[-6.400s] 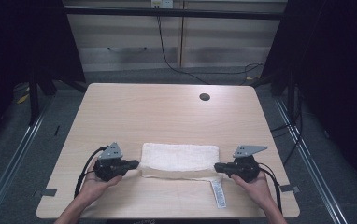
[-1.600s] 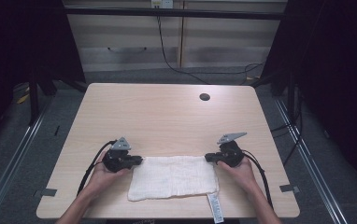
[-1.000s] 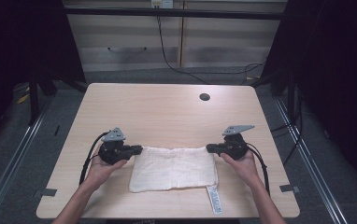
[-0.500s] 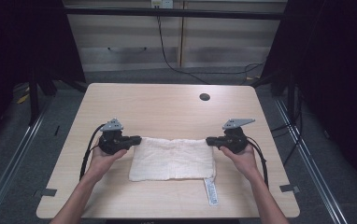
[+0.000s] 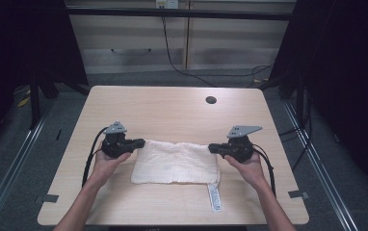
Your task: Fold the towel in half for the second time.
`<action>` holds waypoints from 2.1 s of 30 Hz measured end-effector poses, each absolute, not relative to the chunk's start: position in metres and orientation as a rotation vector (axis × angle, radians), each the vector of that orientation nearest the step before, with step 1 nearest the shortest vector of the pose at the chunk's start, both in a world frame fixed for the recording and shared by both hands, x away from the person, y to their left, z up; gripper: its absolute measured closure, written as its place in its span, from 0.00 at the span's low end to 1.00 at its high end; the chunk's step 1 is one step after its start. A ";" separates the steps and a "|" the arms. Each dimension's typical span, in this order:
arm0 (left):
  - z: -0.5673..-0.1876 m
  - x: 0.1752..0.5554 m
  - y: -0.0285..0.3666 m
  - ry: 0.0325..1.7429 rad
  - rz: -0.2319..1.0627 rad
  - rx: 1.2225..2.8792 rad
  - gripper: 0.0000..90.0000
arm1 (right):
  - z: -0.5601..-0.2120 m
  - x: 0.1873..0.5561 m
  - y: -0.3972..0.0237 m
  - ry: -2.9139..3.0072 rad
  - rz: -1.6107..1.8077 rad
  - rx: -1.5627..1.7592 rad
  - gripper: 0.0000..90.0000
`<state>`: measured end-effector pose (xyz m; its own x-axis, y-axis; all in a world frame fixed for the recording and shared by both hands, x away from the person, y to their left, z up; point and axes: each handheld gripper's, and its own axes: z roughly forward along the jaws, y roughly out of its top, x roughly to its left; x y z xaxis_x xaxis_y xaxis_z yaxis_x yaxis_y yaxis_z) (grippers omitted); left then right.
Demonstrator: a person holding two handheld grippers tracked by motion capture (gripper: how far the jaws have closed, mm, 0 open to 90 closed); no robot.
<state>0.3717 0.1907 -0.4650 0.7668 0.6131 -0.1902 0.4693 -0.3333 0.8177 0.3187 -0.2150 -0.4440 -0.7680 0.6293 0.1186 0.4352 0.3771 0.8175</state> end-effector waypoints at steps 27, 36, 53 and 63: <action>-0.465 0.371 0.193 0.838 0.215 1.966 0.95 | -0.461 0.266 -0.184 2.609 1.310 0.822 0.95; -0.466 0.373 0.187 0.830 0.219 1.974 0.95 | -0.474 0.251 -0.170 2.706 1.244 0.773 0.95; -0.466 0.371 0.187 0.826 0.230 1.979 0.95 | -0.495 0.251 -0.152 2.875 1.197 0.768 0.95; -0.457 0.366 0.187 0.801 0.237 1.939 0.95 | -0.492 0.277 -0.173 2.747 1.068 0.900 0.96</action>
<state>0.3660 0.1874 -0.4569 0.7632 0.6236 -0.1693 0.4315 -0.2968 0.8519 0.2769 -0.1732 -0.4920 -0.8279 0.5409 0.1486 0.4992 0.5896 0.6350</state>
